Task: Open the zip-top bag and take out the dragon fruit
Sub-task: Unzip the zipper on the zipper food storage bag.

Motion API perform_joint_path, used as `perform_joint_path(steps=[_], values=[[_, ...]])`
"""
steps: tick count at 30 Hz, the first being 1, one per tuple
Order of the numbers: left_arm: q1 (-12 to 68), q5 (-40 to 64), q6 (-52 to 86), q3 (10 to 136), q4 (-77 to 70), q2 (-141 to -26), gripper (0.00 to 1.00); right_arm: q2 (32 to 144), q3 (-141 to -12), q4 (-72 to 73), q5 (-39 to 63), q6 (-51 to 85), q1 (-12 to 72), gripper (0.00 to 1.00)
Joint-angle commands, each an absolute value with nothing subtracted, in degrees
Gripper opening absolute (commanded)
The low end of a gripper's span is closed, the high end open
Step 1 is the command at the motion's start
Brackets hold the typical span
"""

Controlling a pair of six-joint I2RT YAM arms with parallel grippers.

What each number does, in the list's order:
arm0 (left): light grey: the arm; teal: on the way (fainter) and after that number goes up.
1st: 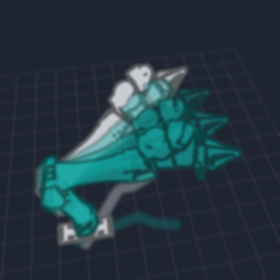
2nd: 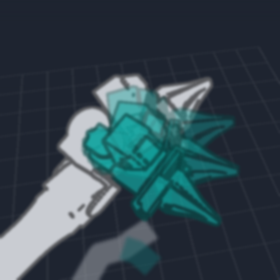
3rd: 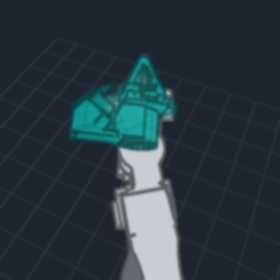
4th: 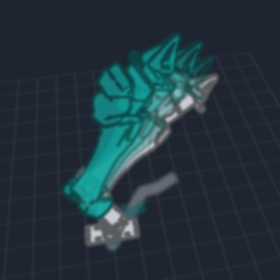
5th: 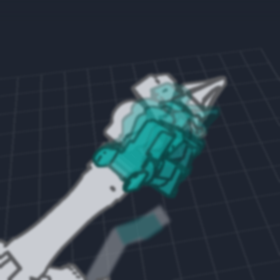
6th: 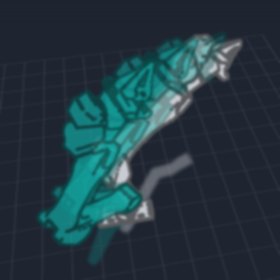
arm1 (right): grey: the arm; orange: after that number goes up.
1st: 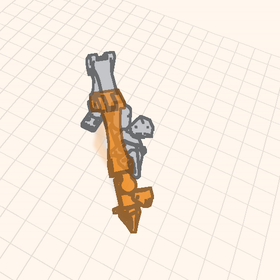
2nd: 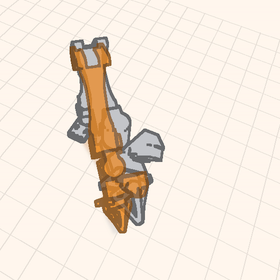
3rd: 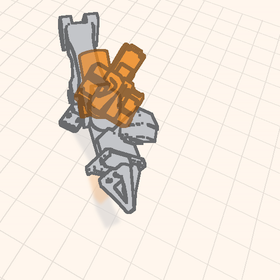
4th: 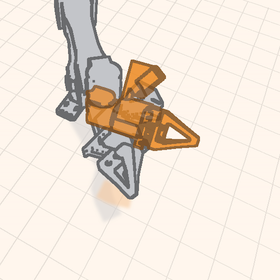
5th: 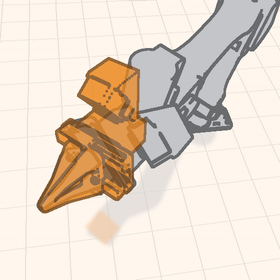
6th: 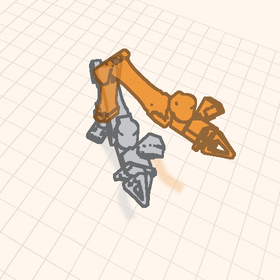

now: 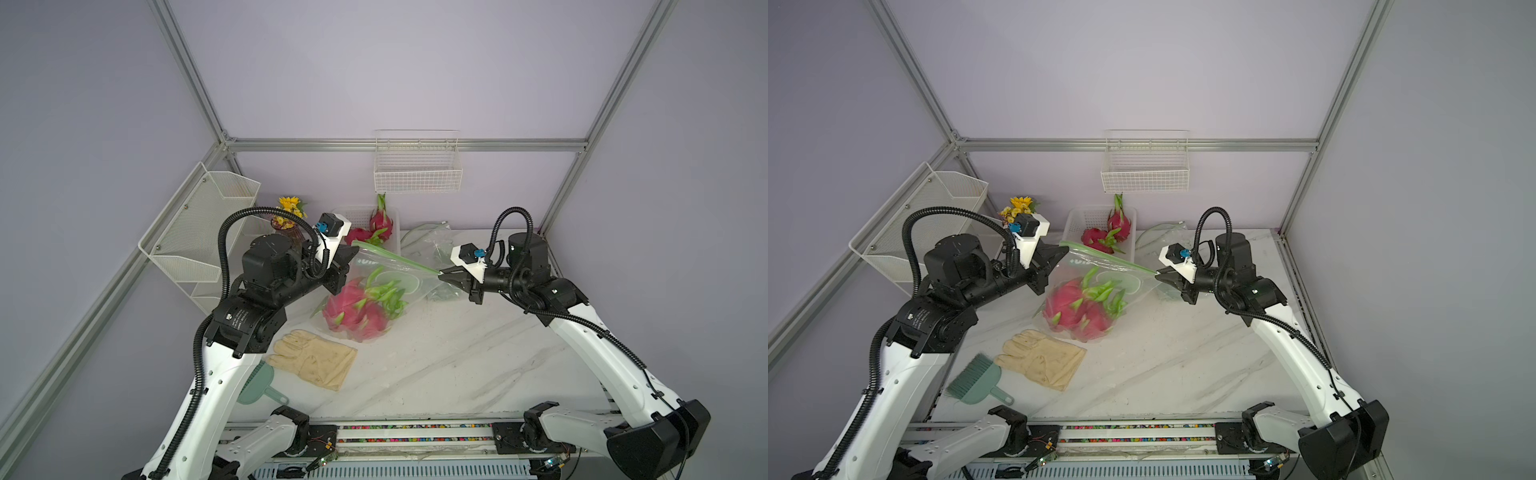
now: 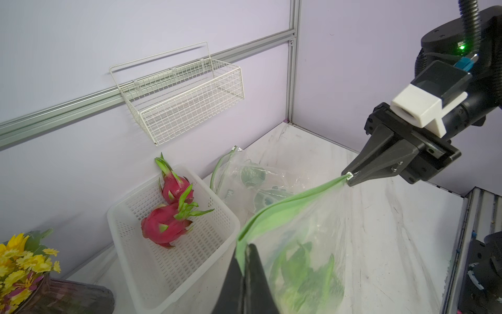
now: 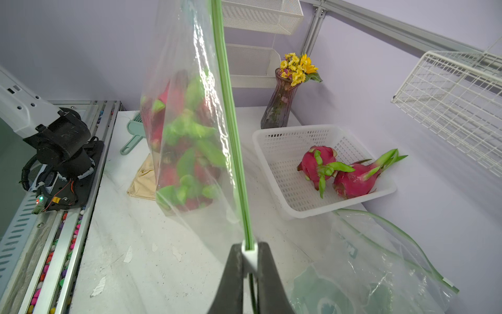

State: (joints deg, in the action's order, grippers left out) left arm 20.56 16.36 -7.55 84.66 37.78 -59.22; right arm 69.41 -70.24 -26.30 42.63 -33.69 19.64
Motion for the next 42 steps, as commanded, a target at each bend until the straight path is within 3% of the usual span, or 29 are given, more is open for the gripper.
perform_joint_path(steps=[1, 10, 20, 29, 33, 42], values=[[18.1, 7.8, -7.6, 89.4, 30.7, -56.6, 0.00, 69.6, -68.7, -30.8, 38.2, -35.2, 17.3, 0.00], [18.0, 12.8, -6.5, 88.3, 29.9, -57.3, 0.00, 68.1, -69.2, -30.5, 38.4, -34.2, 17.1, 0.00], [18.0, 23.5, 5.0, 75.6, 17.2, -57.5, 0.00, 62.2, -68.4, -13.7, 31.5, -12.9, 17.1, 0.00], [18.0, 32.9, 11.9, 67.5, 8.2, -60.1, 0.00, 60.1, -68.5, -18.4, 27.9, -6.8, 17.1, 0.00], [18.0, 38.6, 15.0, 63.7, 2.7, -60.6, 0.06, 59.8, -68.9, -22.8, 24.7, -4.5, 17.1, 0.00], [18.8, 50.3, 28.0, 53.8, -19.8, -64.3, 0.08, 56.8, -69.6, -30.0, 19.2, 1.4, 17.1, 0.00]])
